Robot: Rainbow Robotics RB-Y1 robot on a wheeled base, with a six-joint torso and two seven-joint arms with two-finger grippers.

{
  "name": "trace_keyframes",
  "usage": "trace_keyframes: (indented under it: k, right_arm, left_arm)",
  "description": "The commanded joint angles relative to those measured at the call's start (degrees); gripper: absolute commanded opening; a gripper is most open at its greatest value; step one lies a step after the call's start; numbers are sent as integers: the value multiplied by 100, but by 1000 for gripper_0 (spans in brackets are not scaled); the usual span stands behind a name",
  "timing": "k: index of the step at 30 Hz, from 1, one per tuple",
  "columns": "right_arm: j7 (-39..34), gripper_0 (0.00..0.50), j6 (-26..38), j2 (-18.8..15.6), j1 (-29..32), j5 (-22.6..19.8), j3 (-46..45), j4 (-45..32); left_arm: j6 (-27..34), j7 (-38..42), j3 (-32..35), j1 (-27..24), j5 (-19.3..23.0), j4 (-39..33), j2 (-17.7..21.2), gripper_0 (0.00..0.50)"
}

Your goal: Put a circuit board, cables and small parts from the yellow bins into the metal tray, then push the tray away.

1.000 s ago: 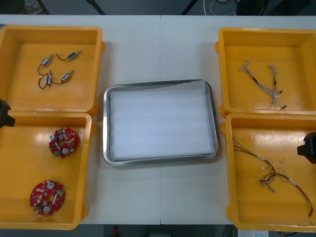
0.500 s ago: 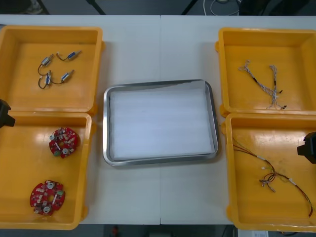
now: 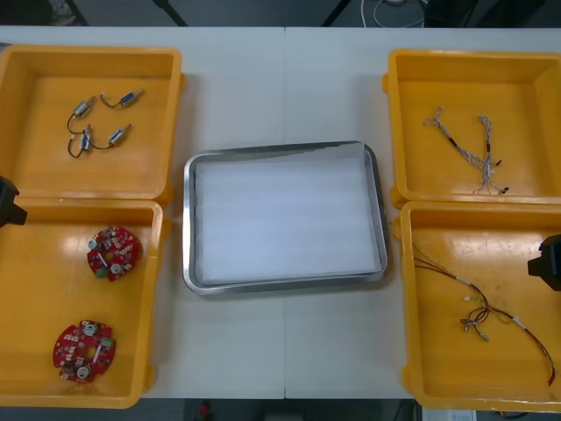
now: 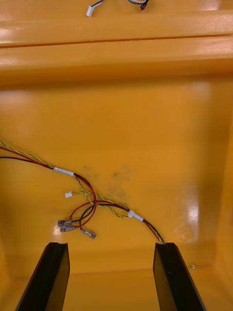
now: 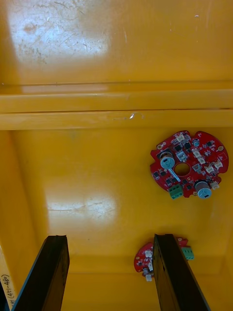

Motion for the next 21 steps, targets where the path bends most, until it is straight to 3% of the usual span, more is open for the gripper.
trace_keyframes:
  k: [1,21]
  right_arm:
    - [1,500,17,-179,30,26,-172,-35]
    - [1,500,17,-179,30,26,-172,-35]
  left_arm:
    - [38,327,178,88,-53,-72,-41,500]
    - [38,327,178,88,-53,-72,-41,500]
